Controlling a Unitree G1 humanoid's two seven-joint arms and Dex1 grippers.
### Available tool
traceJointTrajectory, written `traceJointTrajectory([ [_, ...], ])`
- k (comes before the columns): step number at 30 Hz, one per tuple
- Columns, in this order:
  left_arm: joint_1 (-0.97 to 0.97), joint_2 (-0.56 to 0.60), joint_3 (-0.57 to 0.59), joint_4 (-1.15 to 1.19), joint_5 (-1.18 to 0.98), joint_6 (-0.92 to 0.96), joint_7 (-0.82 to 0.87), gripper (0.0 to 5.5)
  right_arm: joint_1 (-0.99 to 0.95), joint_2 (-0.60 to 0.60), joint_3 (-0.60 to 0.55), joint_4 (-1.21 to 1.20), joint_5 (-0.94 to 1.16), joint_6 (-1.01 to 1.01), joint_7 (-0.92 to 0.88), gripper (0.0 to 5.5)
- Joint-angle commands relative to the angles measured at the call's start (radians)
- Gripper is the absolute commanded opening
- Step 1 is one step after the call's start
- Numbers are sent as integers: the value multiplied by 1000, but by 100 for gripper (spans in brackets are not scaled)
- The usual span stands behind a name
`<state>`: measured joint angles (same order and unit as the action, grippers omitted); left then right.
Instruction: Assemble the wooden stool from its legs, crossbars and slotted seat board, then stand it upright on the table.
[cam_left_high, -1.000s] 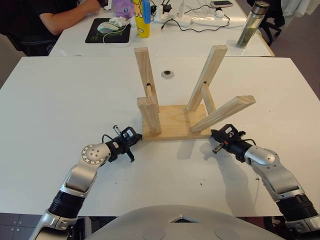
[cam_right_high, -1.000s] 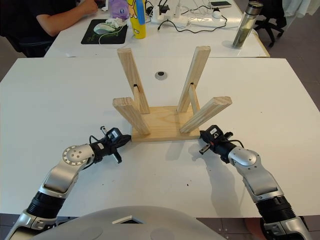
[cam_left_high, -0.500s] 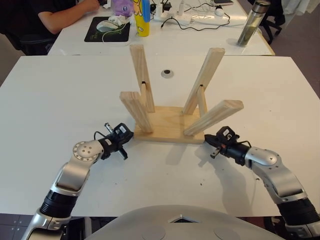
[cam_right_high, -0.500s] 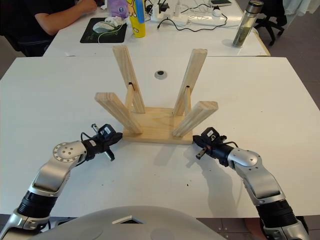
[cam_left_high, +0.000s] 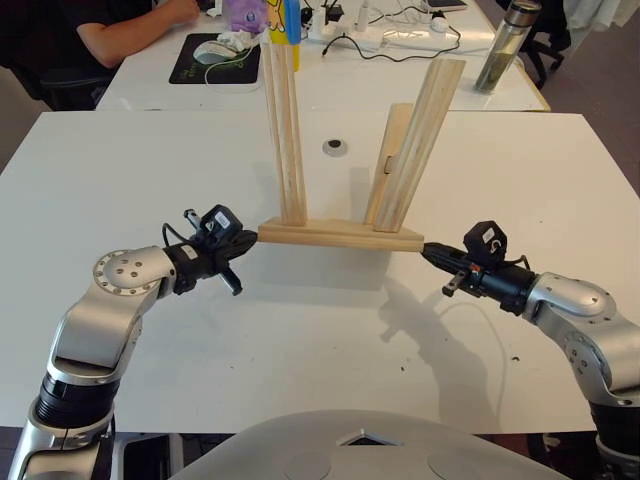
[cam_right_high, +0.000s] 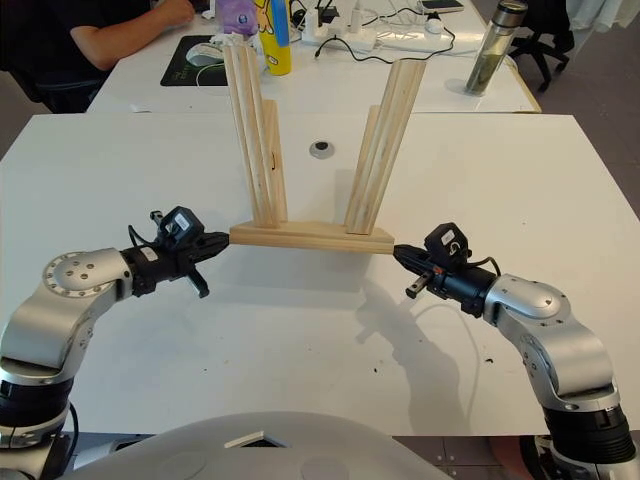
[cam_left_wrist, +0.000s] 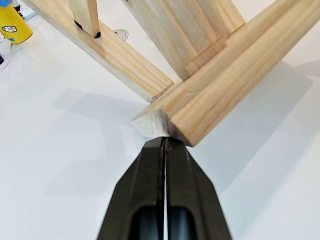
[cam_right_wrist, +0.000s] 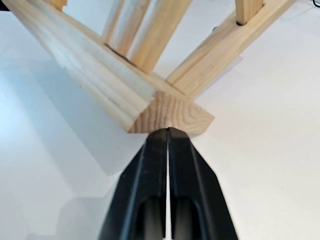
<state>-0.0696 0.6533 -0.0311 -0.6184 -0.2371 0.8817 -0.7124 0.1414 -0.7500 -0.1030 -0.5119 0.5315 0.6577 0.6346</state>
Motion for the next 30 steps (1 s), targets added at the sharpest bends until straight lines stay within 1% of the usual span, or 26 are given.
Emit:
traceJointTrajectory([
  [1, -21, -15, -24, -149, -202, 48, -113, 0, 0, 7, 13, -154, 162, 25, 111, 1],
  [4, -25, -19, -1, -161, -239, 87, -98, 0, 6, 4, -18, -176, 186, 49, 98, 1],
  [8, -8, -7, -1, -128, -200, 62, -68, 0, 17, 25, -5, -168, 151, 48, 74, 1],
  [11, 51, 28, -34, -70, -110, -25, -51, 0, 59, 14, 16, -123, 51, 20, 47, 1],
  [13, 127, 21, -41, 26, -22, -145, -1, 0, 82, 32, -15, -45, -20, -35, 11, 1],
  [16, 212, -3, -50, 163, 106, -362, 97, 0, 115, 86, -44, 46, -82, -116, -45, 1],
  [18, 261, -46, -36, 207, 134, -455, 151, 0, 129, 121, -43, 84, -113, -163, -65, 1],
  [20, 289, -62, -43, 239, 173, -530, 187, 0, 136, 160, -48, 108, -121, -199, -80, 1],
  [22, 306, -84, -42, 285, 221, -600, 242, 0, 140, 187, -29, 163, -205, -256, -140, 1],
  [25, 307, -134, -38, 348, 276, -685, 330, 0, 136, 262, 14, 251, -333, -358, -255, 1],
  [30, 243, -208, -92, 398, 346, -751, 397, 0, 106, 407, 106, 305, -440, -449, -383, 1],
])
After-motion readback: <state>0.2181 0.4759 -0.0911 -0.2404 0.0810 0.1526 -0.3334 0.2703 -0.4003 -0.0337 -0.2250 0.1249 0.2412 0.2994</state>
